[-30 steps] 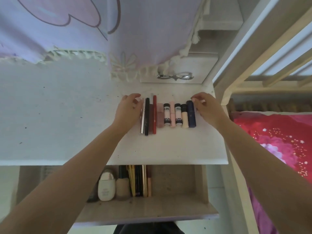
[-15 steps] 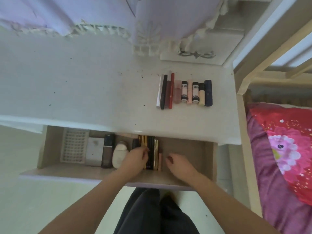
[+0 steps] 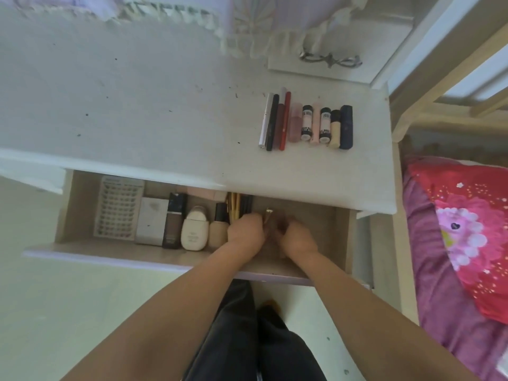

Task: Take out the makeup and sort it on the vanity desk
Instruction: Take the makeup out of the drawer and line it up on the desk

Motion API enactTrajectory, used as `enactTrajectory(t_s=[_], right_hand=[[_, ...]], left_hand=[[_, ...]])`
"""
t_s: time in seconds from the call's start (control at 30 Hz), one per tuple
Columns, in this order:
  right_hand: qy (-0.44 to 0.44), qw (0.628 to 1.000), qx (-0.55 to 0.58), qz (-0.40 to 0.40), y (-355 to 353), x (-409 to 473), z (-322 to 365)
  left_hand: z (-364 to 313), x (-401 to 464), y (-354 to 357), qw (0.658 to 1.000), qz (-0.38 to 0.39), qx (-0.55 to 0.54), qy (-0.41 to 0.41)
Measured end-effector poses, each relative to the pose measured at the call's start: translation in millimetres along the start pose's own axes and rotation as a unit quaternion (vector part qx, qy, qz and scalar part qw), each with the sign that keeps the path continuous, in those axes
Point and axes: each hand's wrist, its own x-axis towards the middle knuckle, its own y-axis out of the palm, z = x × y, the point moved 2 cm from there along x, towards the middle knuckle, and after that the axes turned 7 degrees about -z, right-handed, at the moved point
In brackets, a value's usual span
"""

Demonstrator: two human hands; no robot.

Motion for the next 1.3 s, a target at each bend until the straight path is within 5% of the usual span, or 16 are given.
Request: enactTrajectory(t_s=[0.23,0.43,0.6,0.87,1.07,1.2,1.3], right_hand=[[-0.152,0.988,-0.001,0.009,-65,-55,24],[-0.169,0.972,0.126,-0.106,-126,-8,130],[-0.135,0.978,-0.049,-0.153,-125,54,190],[-0.127,0.936,-0.227,-0.237,-114,82,193],[-0.142,0.941,-0.133,-0.278,-128,56,173],[-0.206,0.954,-0.006,-0.218,-122,-3,146],[-0.194,0.975,-0.041,-0.105,-79,-48,110]], left_hand=[[28,-67,-77,0.977,-0.042,-0.123,0.172],[21,-4,-193,0.958,-0.153,-0.216,0.110],[8,87,-215,0.978,-0.119,-0.158,0.070],[-2,130,-202,0.973,-0.094,-0.194,0.087],[-3,107,-199,0.959,-0.043,-0.264,0.098],[23,49,-189,0.940,-0.032,-0.317,0.120],[54,-9,-154,0.928,0.041,-0.348,0.129]])
